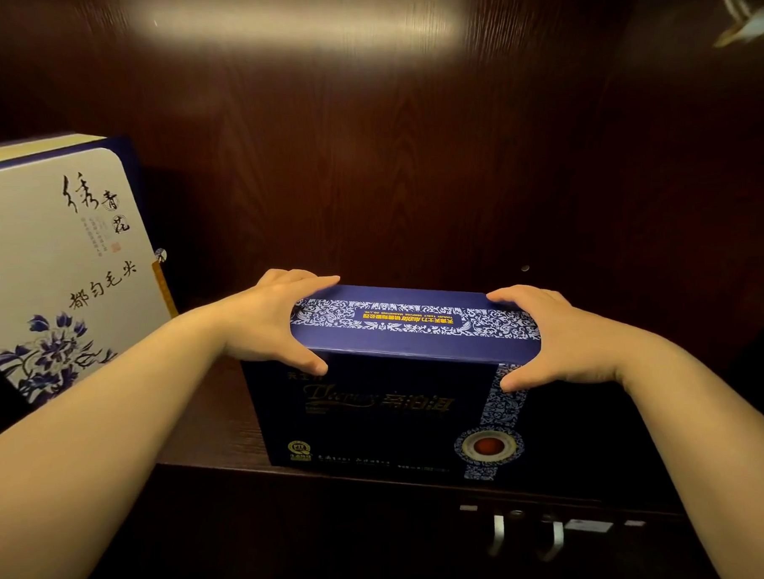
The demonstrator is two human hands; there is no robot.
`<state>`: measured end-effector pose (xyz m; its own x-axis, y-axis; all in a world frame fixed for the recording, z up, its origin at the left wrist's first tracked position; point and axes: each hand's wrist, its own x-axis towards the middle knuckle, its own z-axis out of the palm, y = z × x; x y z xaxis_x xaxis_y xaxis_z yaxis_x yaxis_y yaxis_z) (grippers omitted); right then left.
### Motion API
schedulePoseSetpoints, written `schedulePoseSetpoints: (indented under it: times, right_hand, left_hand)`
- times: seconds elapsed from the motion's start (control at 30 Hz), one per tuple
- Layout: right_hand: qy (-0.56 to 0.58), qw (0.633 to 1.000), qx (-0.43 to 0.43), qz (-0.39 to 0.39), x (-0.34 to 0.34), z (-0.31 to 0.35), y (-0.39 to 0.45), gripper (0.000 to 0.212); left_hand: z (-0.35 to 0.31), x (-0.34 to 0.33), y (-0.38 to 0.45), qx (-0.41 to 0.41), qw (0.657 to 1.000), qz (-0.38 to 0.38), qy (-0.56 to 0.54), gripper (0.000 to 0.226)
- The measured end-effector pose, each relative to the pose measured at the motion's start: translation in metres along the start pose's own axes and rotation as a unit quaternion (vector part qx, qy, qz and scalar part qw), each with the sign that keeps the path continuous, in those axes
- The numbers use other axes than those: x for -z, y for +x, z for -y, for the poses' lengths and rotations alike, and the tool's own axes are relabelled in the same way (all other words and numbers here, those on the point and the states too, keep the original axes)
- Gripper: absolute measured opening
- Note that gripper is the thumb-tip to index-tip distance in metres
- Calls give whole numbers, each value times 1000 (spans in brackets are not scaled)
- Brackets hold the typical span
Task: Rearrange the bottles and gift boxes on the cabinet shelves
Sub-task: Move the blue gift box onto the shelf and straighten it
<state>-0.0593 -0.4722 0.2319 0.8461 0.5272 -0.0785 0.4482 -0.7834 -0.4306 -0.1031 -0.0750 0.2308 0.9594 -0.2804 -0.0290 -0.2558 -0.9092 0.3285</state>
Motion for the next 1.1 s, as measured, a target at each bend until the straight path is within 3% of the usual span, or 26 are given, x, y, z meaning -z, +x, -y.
schedulePoseSetpoints:
  times: [1.1]
  right_hand:
    - [-19, 1000, 2, 17, 0, -6, 4, 114]
  left_hand:
    - [-2, -2, -2, -9, 1000, -6, 5, 125]
